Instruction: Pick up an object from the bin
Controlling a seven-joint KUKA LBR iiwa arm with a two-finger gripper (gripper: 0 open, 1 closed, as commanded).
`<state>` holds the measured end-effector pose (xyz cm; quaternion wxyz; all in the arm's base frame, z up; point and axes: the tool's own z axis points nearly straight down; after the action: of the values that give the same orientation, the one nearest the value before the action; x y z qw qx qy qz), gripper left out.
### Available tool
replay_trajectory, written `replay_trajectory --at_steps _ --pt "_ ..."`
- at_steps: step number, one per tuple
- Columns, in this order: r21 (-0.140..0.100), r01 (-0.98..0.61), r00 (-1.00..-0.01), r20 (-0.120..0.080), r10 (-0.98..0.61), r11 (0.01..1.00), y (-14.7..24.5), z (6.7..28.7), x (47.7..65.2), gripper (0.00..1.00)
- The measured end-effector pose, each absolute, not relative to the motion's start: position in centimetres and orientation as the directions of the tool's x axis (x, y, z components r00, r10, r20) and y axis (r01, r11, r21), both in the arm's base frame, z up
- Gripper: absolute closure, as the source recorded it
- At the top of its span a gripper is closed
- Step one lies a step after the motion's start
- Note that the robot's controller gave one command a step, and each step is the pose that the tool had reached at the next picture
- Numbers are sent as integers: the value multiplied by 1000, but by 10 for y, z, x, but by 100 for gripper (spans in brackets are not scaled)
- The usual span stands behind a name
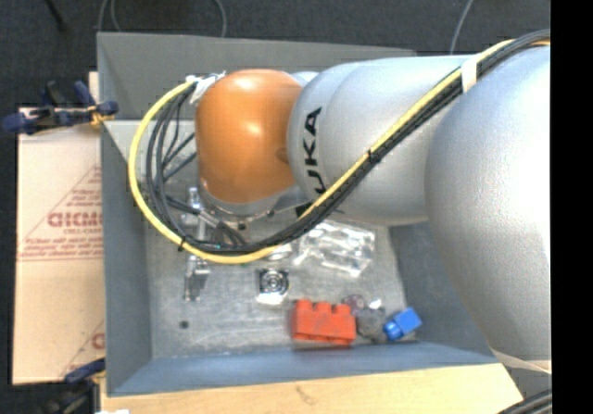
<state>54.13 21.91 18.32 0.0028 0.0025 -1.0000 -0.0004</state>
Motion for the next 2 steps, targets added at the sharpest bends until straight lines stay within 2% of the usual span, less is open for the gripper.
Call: replay_trajectory --at_steps 1,2 --pt "7 36 -999 -7 36 999 174 72 567 0" --pt "2 -141 -990 -9 -141 990 166 74 597 0"
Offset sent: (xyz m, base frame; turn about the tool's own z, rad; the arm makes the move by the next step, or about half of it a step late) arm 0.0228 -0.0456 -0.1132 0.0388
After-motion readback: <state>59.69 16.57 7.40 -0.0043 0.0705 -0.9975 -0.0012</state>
